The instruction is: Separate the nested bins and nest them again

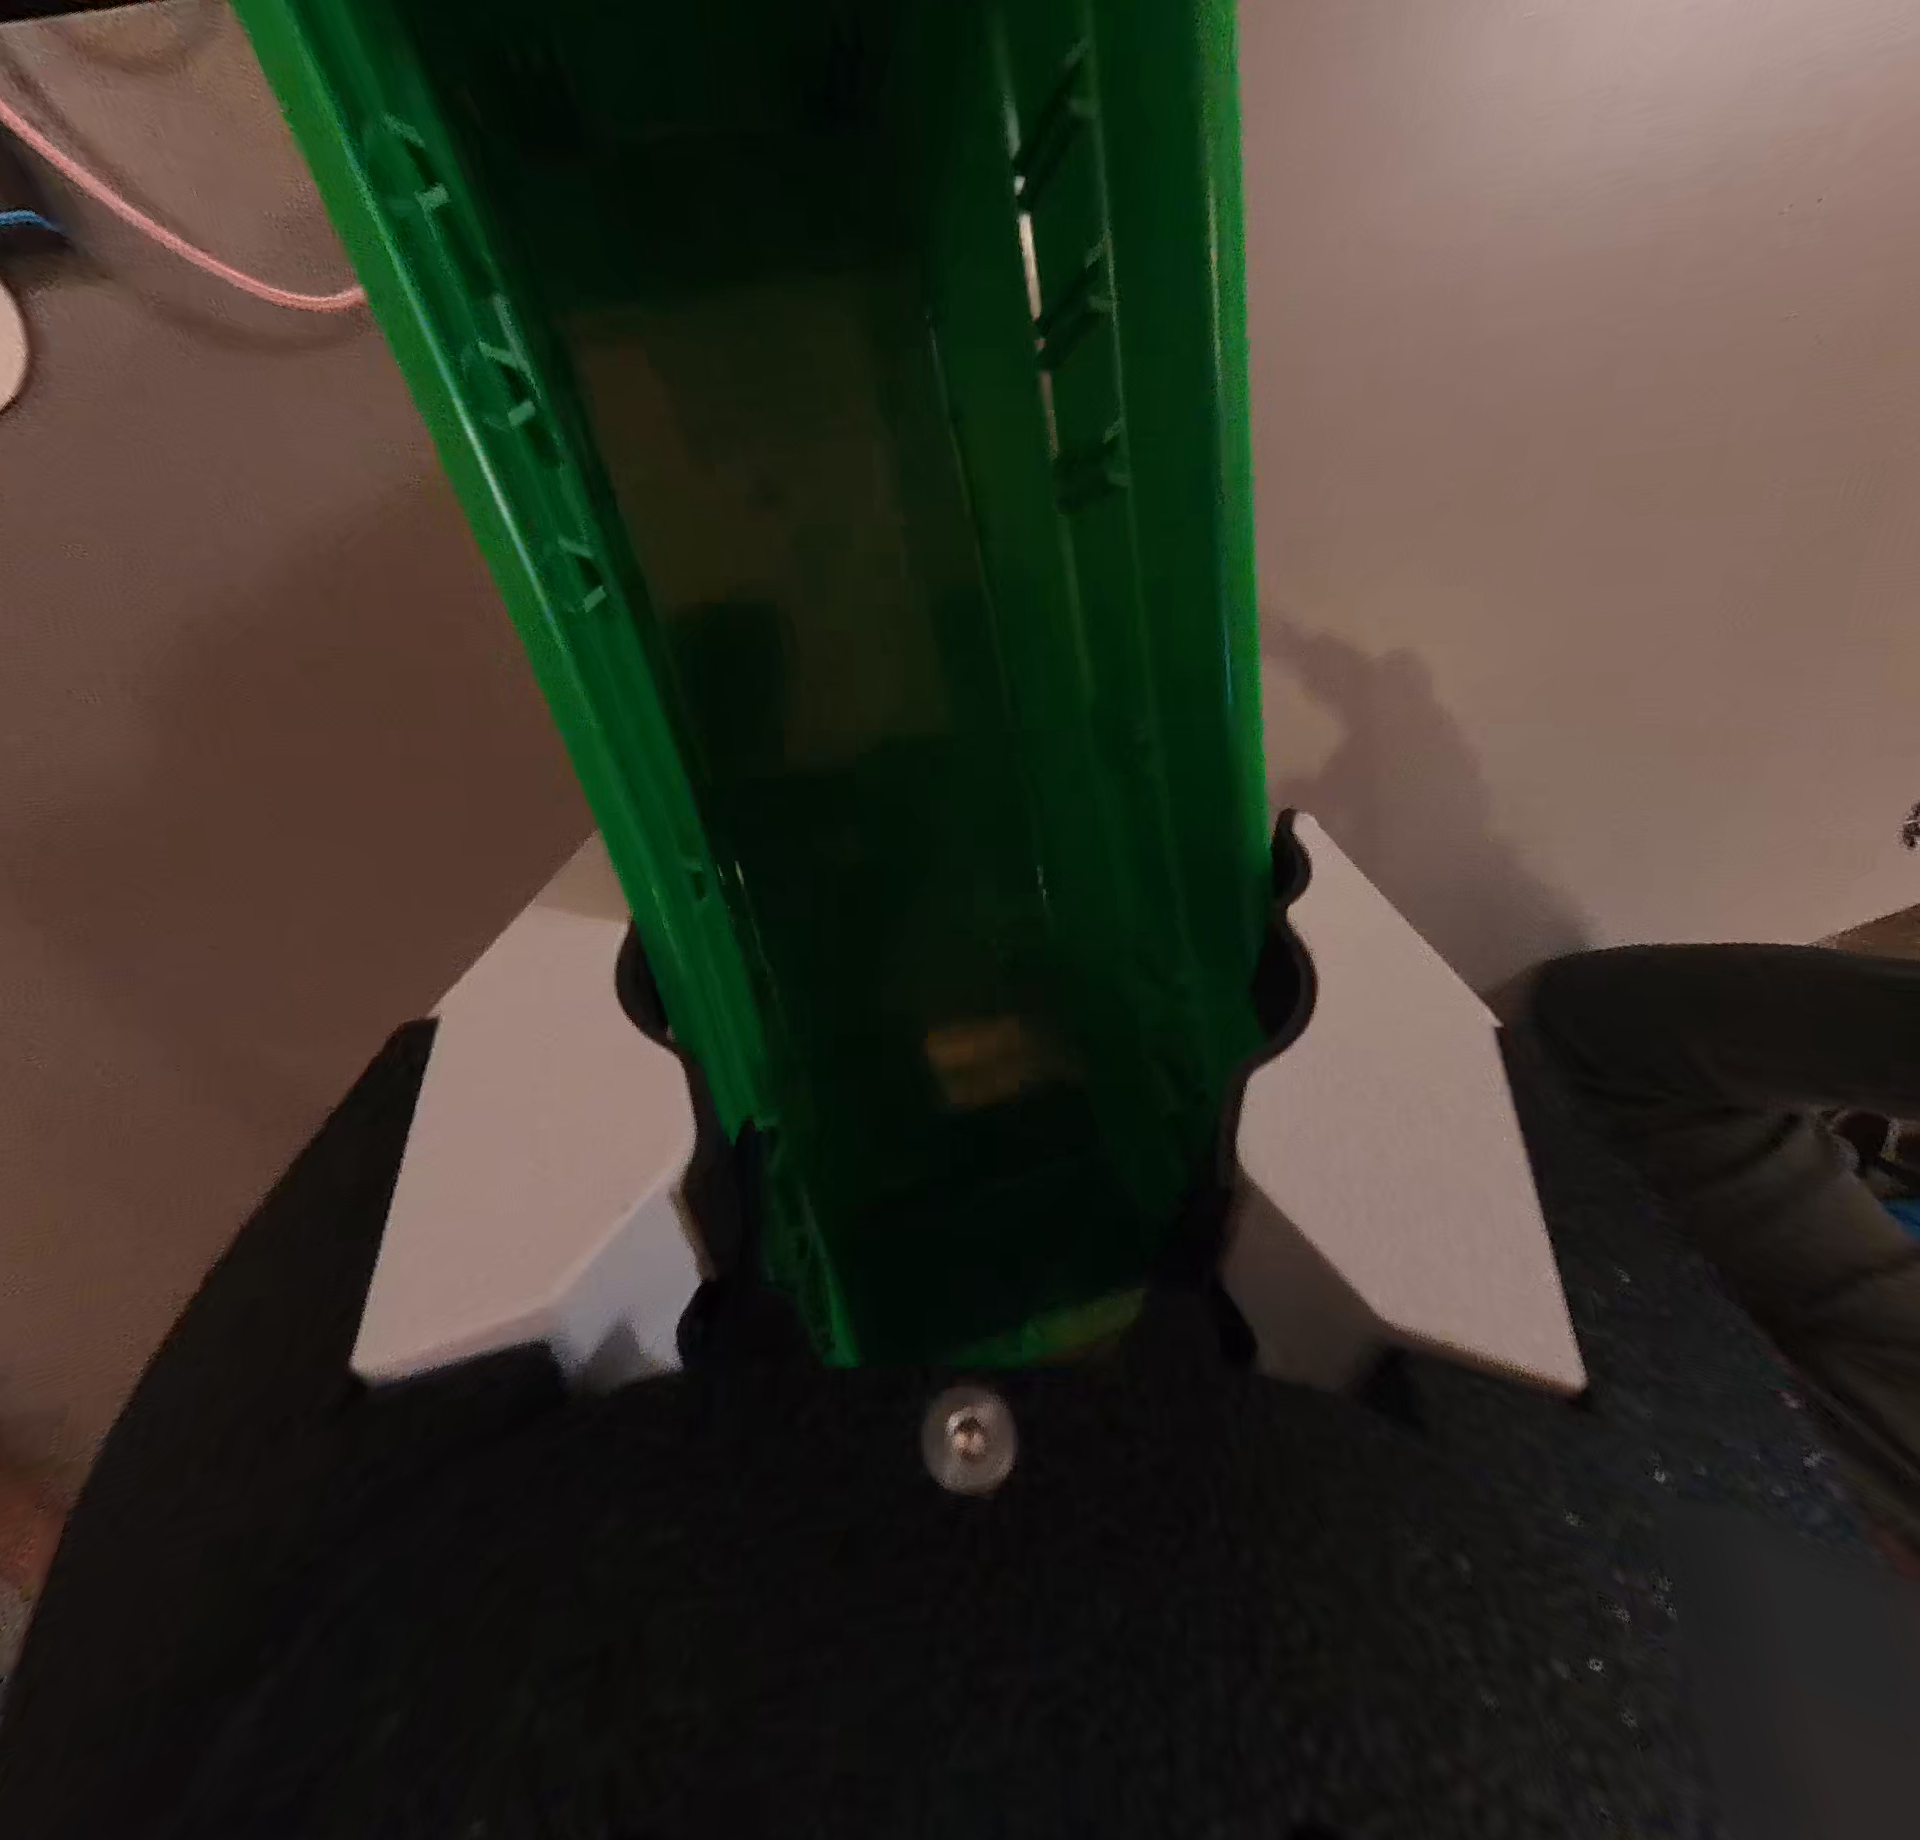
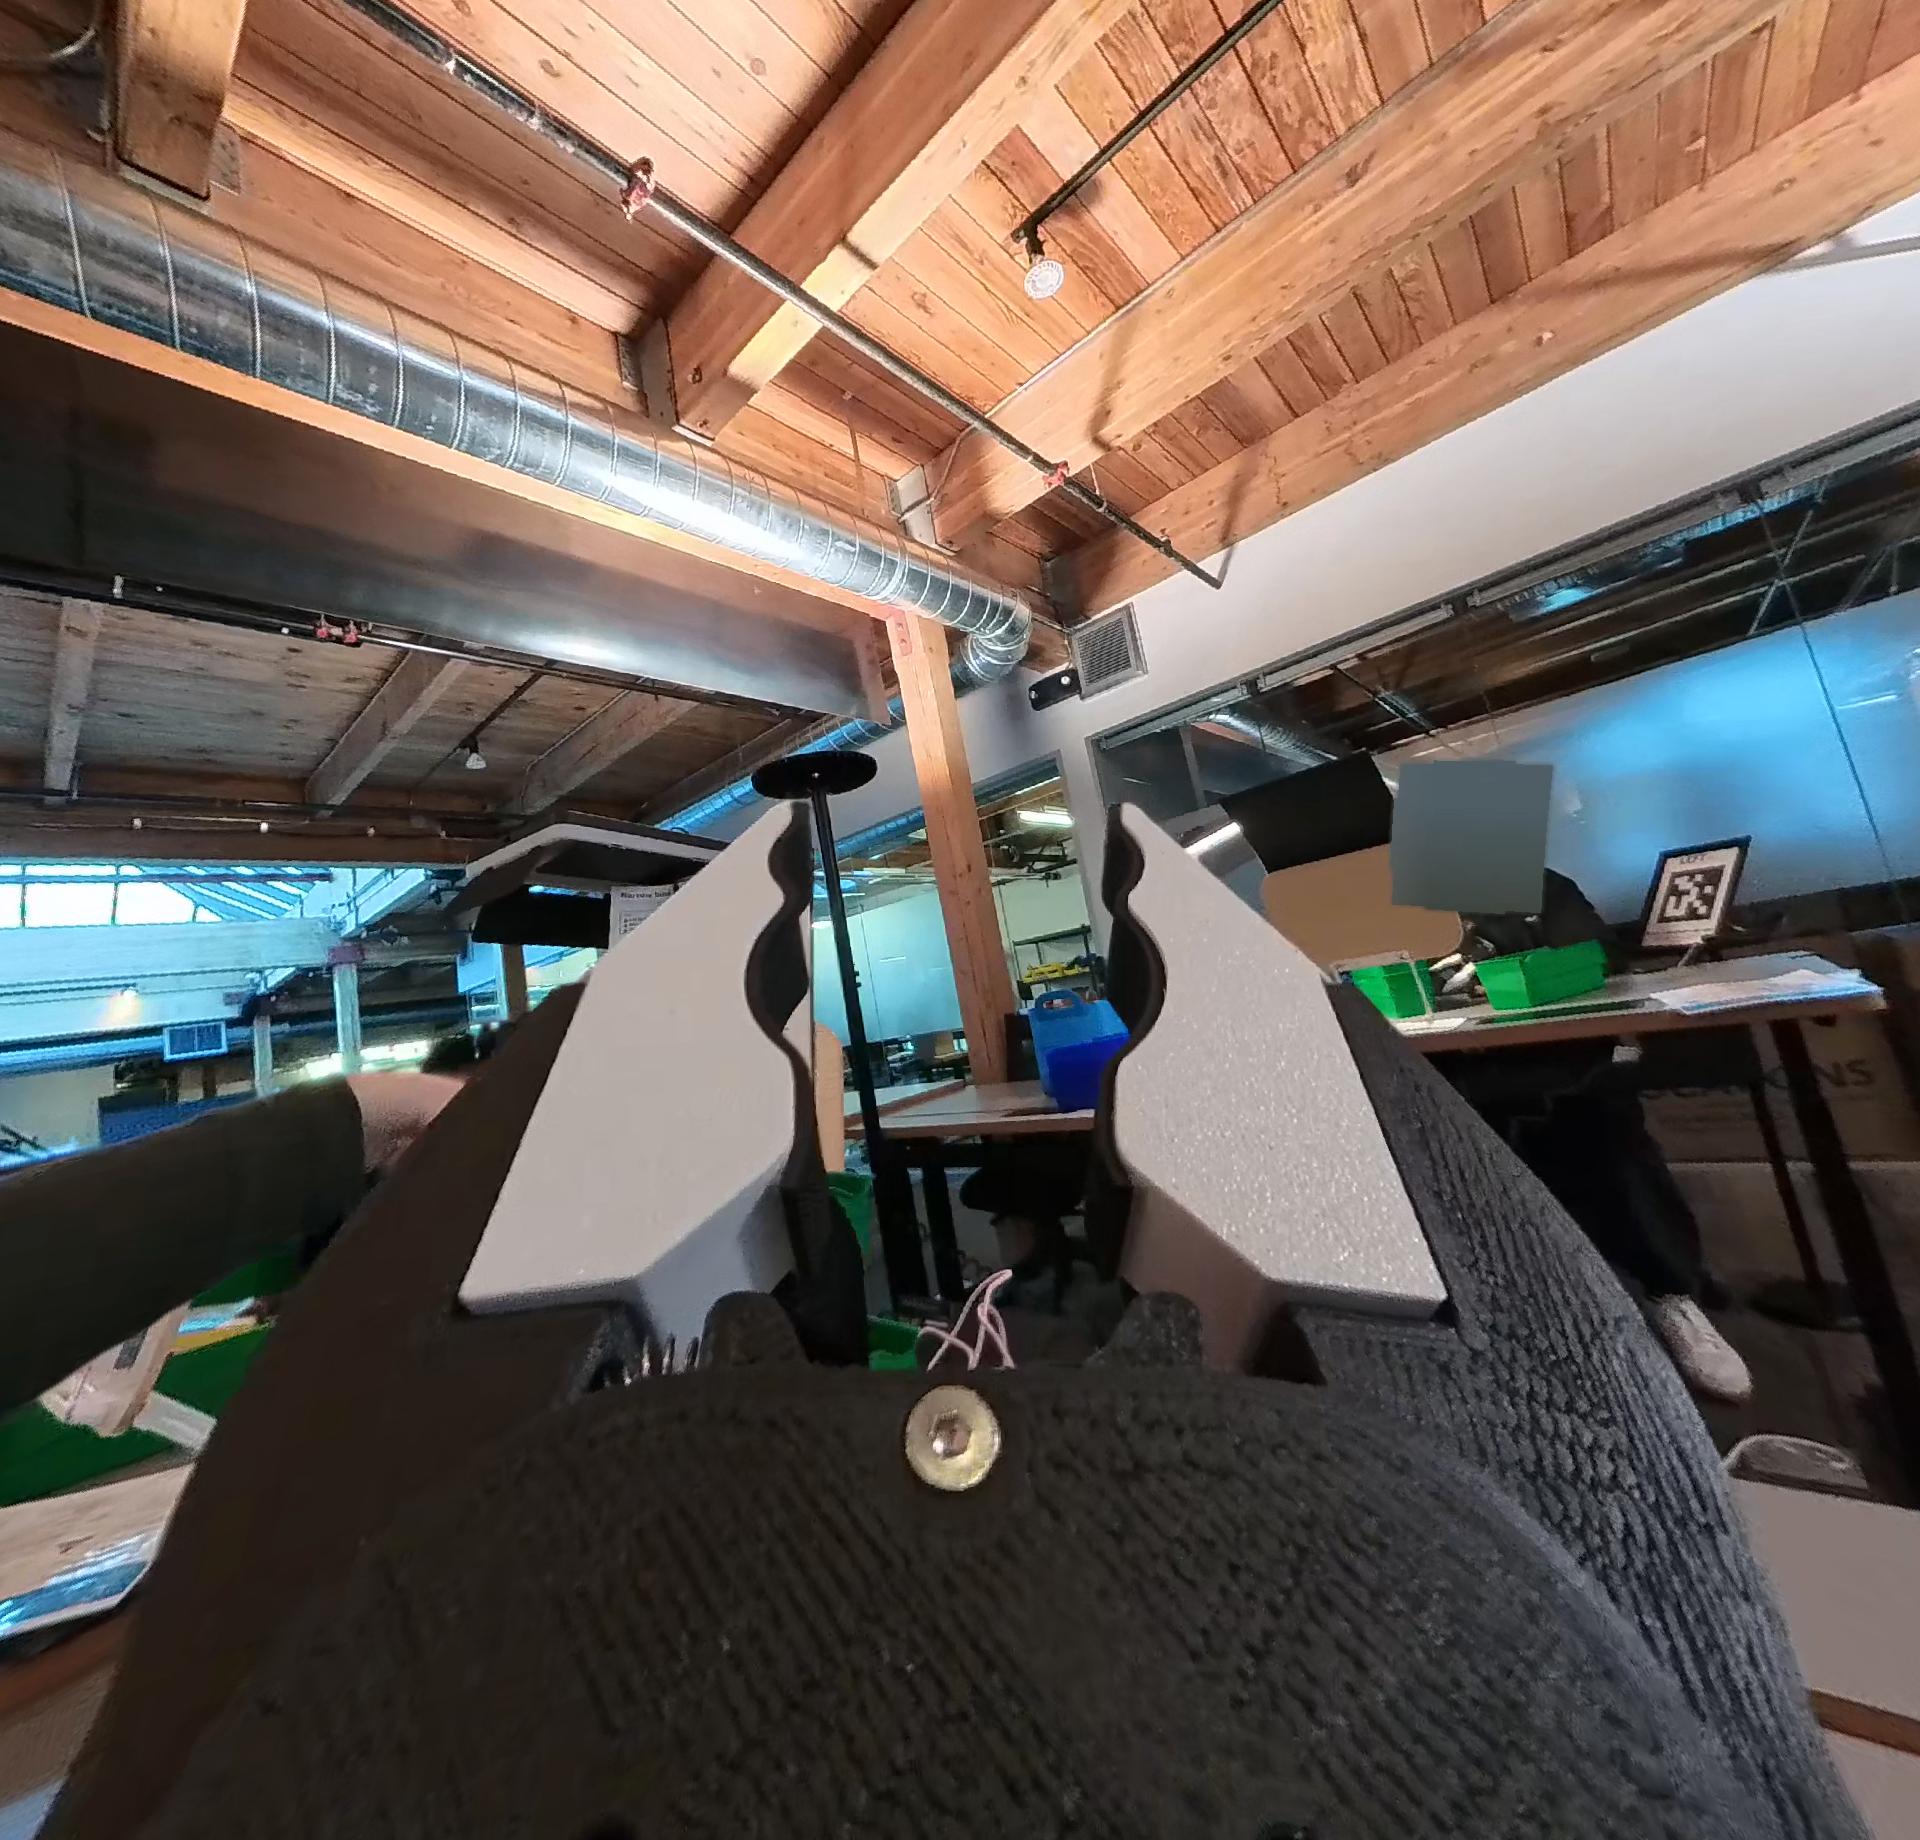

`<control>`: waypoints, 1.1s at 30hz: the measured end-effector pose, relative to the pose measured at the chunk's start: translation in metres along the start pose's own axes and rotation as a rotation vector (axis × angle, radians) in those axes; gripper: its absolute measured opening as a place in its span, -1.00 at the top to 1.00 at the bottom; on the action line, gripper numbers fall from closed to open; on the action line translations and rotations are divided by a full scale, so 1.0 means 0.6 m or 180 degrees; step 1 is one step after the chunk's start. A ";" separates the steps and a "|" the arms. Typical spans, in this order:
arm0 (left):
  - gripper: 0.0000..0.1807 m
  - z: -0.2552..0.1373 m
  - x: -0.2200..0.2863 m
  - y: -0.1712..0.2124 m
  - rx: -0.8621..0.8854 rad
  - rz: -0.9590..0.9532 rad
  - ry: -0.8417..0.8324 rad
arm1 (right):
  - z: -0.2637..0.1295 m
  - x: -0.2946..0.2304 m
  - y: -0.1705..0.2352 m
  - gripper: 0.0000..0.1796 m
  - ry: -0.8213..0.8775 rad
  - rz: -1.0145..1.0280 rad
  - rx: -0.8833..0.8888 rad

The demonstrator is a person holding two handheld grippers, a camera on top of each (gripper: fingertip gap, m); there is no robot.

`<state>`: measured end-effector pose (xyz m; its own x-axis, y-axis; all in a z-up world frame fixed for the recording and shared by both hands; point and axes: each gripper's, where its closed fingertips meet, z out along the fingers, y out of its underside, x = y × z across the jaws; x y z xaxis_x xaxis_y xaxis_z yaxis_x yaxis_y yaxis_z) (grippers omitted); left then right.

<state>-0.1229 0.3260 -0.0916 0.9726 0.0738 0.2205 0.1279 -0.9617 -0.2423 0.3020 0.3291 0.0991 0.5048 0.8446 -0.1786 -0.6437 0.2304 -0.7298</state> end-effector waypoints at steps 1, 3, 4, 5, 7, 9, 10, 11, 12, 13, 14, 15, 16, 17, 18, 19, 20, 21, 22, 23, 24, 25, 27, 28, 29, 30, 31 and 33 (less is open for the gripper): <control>-0.25 0.006 0.002 0.002 -0.0016 0.0019 0.0002 | 0.001 -0.001 0.002 0.38 -0.0009 0.0007 -0.0011; -0.25 0.016 0.003 -0.001 0.0024 0.0072 -0.0059 | 0.004 -0.003 0.005 0.38 -0.0031 0.0019 -0.0032; -0.25 0.018 0.006 -0.005 0.0069 0.0085 -0.0059 | 0.005 -0.004 0.007 0.38 -0.0043 0.0023 -0.0043; -0.25 0.020 0.009 -0.006 0.0071 0.0073 -0.0051 | 0.006 -0.006 0.008 0.38 -0.0056 0.0025 -0.0054; -0.25 0.023 0.012 -0.010 0.0102 0.0064 -0.0053 | 0.007 -0.010 0.010 0.38 -0.0077 0.0023 -0.0068; -0.25 0.028 0.020 -0.015 0.0143 0.0021 0.0037 | 0.007 -0.013 0.010 0.38 -0.0094 0.0016 -0.0070; -0.26 0.033 0.022 -0.016 0.0149 0.0007 0.0069 | 0.007 -0.014 0.009 0.38 -0.0100 0.0013 -0.0069; -0.26 0.038 0.021 -0.014 0.0128 0.0018 0.0043 | 0.007 -0.015 0.009 0.38 -0.0104 0.0011 -0.0066; -0.27 0.044 0.017 -0.009 0.0076 0.0017 -0.0008 | 0.006 -0.015 0.008 0.38 -0.0107 0.0011 -0.0064; -0.26 0.051 0.015 -0.004 0.0016 0.0049 -0.0046 | 0.006 -0.015 0.007 0.38 -0.0110 0.0013 -0.0061; -0.27 0.057 0.013 0.000 -0.0020 0.0071 -0.0074 | 0.005 -0.015 0.007 0.38 -0.0111 0.0016 -0.0055; -0.27 0.063 0.013 0.001 -0.0019 0.0087 -0.0077 | 0.005 -0.014 0.006 0.38 -0.0110 0.0020 -0.0049; -0.27 0.067 0.013 -0.001 0.0012 0.0064 -0.0056 | 0.005 -0.014 0.006 0.38 -0.0109 0.0024 -0.0047; -0.27 0.071 0.012 -0.003 0.0050 0.0052 -0.0021 | 0.005 -0.014 0.006 0.38 -0.0110 0.0028 -0.0050; -0.27 0.075 0.011 -0.004 0.0081 0.0048 0.0005 | 0.005 -0.014 0.007 0.38 -0.0115 0.0032 -0.0056; -0.28 0.079 0.010 -0.004 0.0097 0.0044 0.0025 | 0.006 -0.014 0.007 0.38 -0.0119 0.0035 -0.0060; -0.28 0.083 0.008 -0.001 0.0087 0.0047 0.0030 | 0.006 -0.014 0.007 0.38 -0.0122 0.0036 -0.0061; -0.29 0.089 0.006 0.002 0.0074 0.0056 0.0023 | 0.006 -0.015 0.008 0.38 -0.0124 0.0037 -0.0063; -0.29 0.095 0.004 0.005 0.0061 0.0067 0.0009 | 0.007 -0.015 0.009 0.38 -0.0125 0.0036 -0.0066; -0.30 0.099 0.001 0.007 0.0073 0.0100 -0.0033 | 0.007 -0.016 0.010 0.38 -0.0126 0.0034 -0.0072; -0.30 0.100 0.001 0.004 0.0128 0.0130 -0.0054 | 0.008 -0.016 0.011 0.38 -0.0129 0.0032 -0.0080; -0.31 0.101 0.003 0.002 0.0181 0.0138 -0.0057 | 0.009 -0.017 0.012 0.38 -0.0133 0.0029 -0.0090; -0.37 0.104 0.002 0.002 0.0241 0.0206 -0.0100 | 0.011 -0.020 0.015 0.38 -0.0144 0.0025 -0.0115; -0.41 0.107 0.001 0.004 0.0254 0.0231 -0.0111 | 0.012 -0.020 0.017 0.38 -0.0142 0.0024 -0.0127; -0.42 0.108 0.001 0.004 0.0301 0.0259 -0.0122 | 0.012 -0.021 0.017 0.38 -0.0137 0.0016 -0.0130; -0.43 0.108 0.001 0.004 0.0353 0.0263 -0.0119 | 0.012 -0.022 0.017 0.38 -0.0135 0.0005 -0.0128; -0.48 0.112 0.000 0.006 0.0366 0.0247 -0.0110 | 0.013 -0.023 0.017 0.38 -0.0136 -0.0003 -0.0129; -0.52 0.120 -0.004 0.011 0.0392 0.0222 -0.0051 | 0.013 -0.025 0.017 0.38 -0.0147 -0.0008 -0.0134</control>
<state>-0.1103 0.3385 -0.1616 0.9828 0.0132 0.1841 0.0819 -0.9251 -0.3707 0.2833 0.3226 0.0992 0.4787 0.8656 -0.1468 -0.6172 0.2129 -0.7574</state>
